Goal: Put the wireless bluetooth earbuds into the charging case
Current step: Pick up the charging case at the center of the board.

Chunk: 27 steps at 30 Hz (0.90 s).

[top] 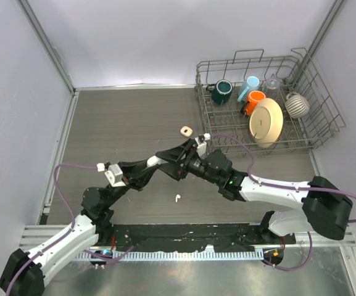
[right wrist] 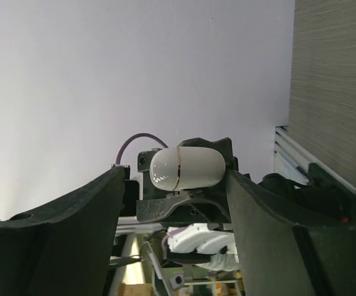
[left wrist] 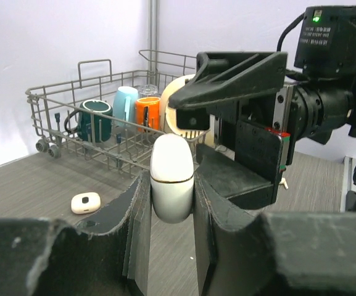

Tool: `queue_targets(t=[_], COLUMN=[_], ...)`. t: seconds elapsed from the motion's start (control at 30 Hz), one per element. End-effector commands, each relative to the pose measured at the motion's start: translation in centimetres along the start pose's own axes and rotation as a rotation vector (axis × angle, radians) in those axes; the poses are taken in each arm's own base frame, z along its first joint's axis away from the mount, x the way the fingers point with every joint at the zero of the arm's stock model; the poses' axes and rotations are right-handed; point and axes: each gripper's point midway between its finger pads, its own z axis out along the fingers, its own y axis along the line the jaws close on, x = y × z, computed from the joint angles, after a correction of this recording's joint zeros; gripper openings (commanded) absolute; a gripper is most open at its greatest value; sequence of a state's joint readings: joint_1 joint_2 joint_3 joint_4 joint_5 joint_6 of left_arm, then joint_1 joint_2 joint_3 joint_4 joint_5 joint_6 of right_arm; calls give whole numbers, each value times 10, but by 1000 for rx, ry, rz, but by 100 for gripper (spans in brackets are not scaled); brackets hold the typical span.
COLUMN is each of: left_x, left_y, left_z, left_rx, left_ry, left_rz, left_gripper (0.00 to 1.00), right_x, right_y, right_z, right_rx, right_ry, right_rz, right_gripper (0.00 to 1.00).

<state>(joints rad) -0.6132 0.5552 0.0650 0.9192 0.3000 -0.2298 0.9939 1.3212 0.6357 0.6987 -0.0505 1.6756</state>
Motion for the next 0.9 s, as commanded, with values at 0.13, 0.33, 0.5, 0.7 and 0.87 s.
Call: queue_targets(t=[0.13,0.33,0.5,0.7,0.87], left_x=[-28,-34,-30,-25,-21], left_y=[-7,-17,-19,-19,-18], left_z=[-13,-20,-22,-20,-18], left_rx=[29,78,88,95,100], left_ry=[-173,-197,-177,-149,-132], left_rz=[103,176,186,198,202], left_gripper=[0,0,0,0,0], right_x=[-9,-15,3,22,31], right_y=[52,26,23,26,35], right_z=[-24,-39,-42,-39,-39], right_rx=[1,220,211,176,122], right_ry=[-58,17,115,177,196], right_rz=[-542,-845,-919,-927,-922], right_gripper=[76,76,75,75,75])
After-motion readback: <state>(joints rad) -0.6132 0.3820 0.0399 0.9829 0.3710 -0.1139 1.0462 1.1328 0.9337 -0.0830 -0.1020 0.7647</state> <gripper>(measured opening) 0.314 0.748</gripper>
